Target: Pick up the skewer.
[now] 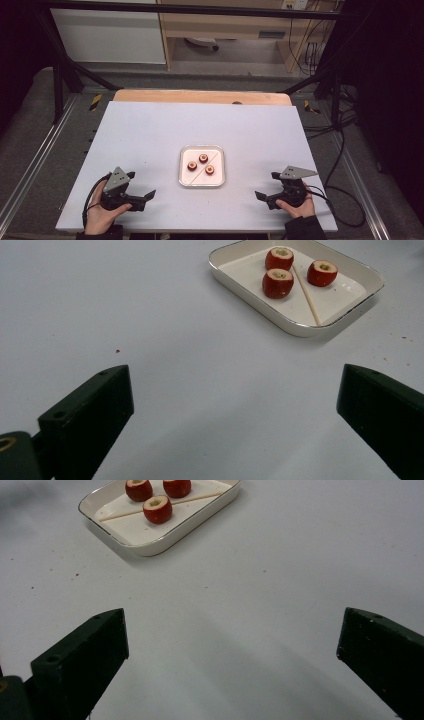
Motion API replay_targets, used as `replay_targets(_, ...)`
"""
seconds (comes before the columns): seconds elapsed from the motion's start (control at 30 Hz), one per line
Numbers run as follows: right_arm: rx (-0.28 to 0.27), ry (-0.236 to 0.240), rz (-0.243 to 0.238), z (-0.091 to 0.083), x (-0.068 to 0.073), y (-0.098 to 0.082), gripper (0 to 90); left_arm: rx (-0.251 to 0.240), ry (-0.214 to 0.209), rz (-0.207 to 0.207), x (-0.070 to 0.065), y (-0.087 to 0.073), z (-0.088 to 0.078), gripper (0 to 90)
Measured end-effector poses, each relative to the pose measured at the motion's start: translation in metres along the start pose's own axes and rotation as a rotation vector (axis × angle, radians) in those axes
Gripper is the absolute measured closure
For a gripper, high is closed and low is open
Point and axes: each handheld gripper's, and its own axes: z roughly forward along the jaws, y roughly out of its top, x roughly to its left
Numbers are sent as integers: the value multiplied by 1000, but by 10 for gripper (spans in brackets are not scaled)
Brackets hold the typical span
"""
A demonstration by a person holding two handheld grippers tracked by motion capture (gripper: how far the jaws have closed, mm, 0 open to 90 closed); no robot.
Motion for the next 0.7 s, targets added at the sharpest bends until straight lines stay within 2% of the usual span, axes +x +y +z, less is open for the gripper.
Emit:
replay_targets(0.2, 4, -3, 1, -2, 0, 0, 7, 6, 6, 8, -2, 1, 0, 13)
replay_targets(0.27, 3, -1, 2, -1, 0, 1, 7, 19, 8, 22, -3, 2, 2, 11)
replay_targets(0.43, 3, -4, -4, 0, -1, 1, 7, 21, 20, 20, -4, 6, 4, 11)
replay_targets(0.7, 6, -6, -6, 0, -1, 1, 7, 22, 15, 26, -8, 10, 8, 8)
